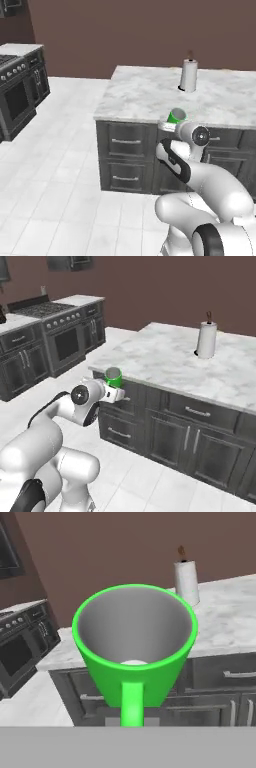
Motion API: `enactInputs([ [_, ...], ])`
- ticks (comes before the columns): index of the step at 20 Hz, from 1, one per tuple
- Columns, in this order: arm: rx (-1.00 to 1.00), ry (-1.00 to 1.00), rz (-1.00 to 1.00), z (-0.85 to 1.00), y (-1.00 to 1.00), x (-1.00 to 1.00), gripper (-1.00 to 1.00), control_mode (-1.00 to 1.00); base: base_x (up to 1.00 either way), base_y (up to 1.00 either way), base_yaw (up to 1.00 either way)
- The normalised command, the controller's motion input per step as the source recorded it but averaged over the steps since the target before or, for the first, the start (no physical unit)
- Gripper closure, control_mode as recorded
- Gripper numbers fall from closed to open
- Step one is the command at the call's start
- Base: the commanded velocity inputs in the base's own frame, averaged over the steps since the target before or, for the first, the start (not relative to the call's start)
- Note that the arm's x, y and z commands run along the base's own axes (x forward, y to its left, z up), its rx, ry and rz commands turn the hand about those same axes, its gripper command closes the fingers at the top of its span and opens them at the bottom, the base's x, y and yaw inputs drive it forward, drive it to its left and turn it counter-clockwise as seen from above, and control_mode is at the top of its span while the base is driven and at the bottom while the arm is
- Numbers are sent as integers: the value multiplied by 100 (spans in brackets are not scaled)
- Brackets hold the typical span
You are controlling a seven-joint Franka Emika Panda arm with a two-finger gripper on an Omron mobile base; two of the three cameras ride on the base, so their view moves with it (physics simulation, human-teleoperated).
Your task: Move the mug from next to the sink to the open cabinet. Then, move the bowl with the lime to the fridge to clear the area for faucet cleaning.
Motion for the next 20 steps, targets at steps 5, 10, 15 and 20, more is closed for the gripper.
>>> enactInputs([
  [5,0,0,0,0,0,0,100,100,-2,1,92],
  [10,0,0,0,0,0,0,100,100,30,7,40],
  [15,0,0,0,0,0,0,100,100,100,39,-28],
  [20,0,0,0,0,0,0,100,100,100,44,-34],
])
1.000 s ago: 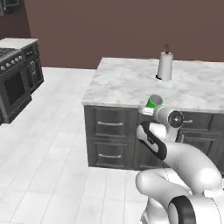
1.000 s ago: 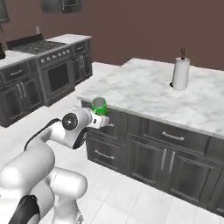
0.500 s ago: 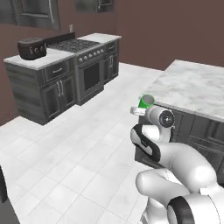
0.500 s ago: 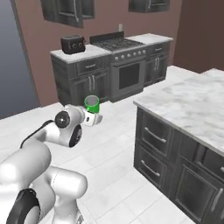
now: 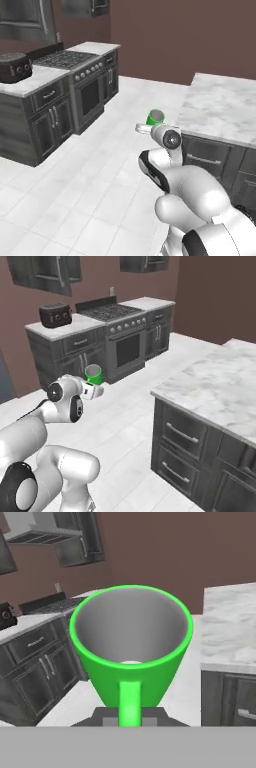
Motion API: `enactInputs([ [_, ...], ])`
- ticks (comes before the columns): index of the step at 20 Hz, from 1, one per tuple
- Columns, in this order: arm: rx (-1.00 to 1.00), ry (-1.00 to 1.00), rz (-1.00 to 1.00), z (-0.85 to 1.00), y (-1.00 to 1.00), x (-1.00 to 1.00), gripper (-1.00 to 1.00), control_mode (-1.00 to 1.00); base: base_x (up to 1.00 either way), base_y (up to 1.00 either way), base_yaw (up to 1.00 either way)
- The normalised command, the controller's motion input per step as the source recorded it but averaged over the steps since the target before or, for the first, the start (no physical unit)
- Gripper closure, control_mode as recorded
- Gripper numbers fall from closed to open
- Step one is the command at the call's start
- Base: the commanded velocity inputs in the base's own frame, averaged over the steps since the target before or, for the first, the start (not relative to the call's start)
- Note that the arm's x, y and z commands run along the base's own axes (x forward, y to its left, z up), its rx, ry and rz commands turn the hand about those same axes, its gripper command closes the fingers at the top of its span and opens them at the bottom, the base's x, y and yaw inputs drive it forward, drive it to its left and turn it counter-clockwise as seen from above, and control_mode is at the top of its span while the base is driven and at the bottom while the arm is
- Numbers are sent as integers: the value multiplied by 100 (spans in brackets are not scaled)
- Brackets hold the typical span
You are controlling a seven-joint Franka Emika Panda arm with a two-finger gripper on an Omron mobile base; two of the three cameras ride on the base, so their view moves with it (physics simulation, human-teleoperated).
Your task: Move the mug from next to the sink to the open cabinet. Then, move the bowl with the lime to the fridge to clear the area for faucet cleaning.
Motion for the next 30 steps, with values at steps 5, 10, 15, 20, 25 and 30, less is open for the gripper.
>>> enactInputs([
  [5,0,0,0,0,0,0,100,100,100,45,-33],
  [10,0,0,0,0,0,0,100,100,100,72,-25],
  [15,0,0,0,0,0,0,100,100,100,85,-5],
  [20,0,0,0,0,0,0,100,100,100,39,-3],
  [25,0,0,0,0,0,0,100,100,100,8,-1],
  [30,0,0,0,0,0,0,100,100,100,-22,0],
])
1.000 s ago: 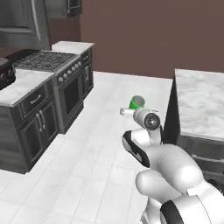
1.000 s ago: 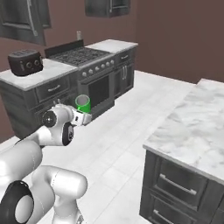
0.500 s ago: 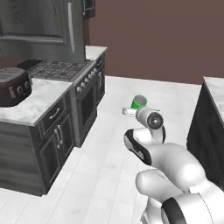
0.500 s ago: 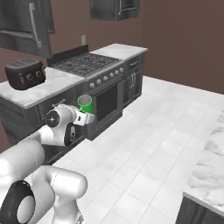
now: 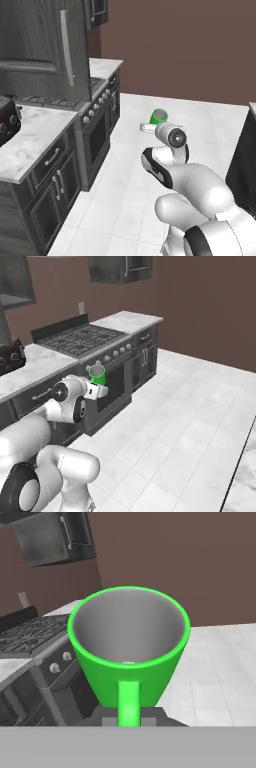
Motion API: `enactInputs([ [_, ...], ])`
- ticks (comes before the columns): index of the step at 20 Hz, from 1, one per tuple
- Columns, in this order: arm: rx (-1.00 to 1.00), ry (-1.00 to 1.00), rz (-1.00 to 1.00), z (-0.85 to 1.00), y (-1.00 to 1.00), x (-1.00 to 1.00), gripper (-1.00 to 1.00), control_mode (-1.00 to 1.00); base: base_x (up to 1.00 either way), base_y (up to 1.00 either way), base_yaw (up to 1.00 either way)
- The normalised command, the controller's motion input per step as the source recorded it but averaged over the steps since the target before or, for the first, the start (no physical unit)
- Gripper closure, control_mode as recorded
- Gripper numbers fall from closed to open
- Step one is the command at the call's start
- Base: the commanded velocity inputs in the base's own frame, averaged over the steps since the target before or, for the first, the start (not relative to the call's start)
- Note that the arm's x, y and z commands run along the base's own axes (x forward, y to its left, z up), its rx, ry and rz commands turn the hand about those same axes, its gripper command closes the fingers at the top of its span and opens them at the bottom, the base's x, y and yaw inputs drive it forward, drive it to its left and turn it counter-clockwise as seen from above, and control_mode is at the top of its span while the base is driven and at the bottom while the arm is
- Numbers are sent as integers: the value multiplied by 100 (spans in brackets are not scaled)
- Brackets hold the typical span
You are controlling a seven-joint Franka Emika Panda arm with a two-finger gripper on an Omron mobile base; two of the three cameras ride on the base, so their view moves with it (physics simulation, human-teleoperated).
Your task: Move the mug from next to the sink to the open cabinet. Then, move the bowl with the lime to the fridge to clear the area for faucet cleaning.
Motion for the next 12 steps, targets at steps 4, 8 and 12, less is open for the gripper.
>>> enactInputs([
  [4,0,0,0,0,0,0,100,100,100,-21,4],
  [8,0,0,0,0,0,0,100,100,100,0,20],
  [12,0,0,0,0,0,0,100,100,100,1,37],
])
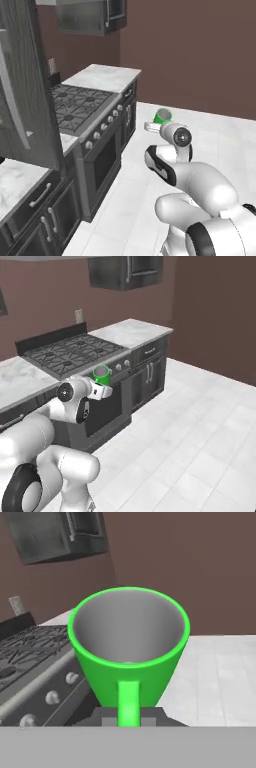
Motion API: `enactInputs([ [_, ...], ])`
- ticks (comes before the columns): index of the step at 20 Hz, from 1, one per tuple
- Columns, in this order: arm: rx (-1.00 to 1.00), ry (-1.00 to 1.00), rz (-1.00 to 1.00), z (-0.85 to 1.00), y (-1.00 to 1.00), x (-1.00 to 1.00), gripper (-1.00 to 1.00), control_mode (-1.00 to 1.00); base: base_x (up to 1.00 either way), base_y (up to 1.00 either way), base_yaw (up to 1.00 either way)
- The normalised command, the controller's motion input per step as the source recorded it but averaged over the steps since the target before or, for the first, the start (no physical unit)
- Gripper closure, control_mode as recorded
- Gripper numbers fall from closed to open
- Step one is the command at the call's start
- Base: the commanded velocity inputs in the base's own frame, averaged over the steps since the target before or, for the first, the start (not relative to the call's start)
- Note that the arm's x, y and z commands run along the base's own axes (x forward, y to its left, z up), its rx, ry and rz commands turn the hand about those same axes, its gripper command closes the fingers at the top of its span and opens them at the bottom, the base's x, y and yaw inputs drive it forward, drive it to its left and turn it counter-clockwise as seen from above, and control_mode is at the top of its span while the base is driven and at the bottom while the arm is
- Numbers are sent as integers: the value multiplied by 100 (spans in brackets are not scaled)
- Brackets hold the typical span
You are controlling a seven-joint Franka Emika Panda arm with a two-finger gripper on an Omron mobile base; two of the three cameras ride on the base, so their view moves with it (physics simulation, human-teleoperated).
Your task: Move the mug from next to the sink to the open cabinet. Then, move the bowl with the lime to the fridge to clear the area for faucet cleaning.
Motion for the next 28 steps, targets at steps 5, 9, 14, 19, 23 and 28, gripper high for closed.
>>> enactInputs([
  [5,0,0,0,0,0,0,100,100,74,0,62],
  [9,0,0,0,0,0,0,100,100,18,0,74],
  [14,0,0,0,0,0,0,100,100,12,0,78],
  [19,0,0,0,0,0,0,100,100,25,0,74],
  [23,0,0,0,0,0,0,100,100,47,0,66],
  [28,0,0,0,0,0,0,100,100,33,0,17],
])
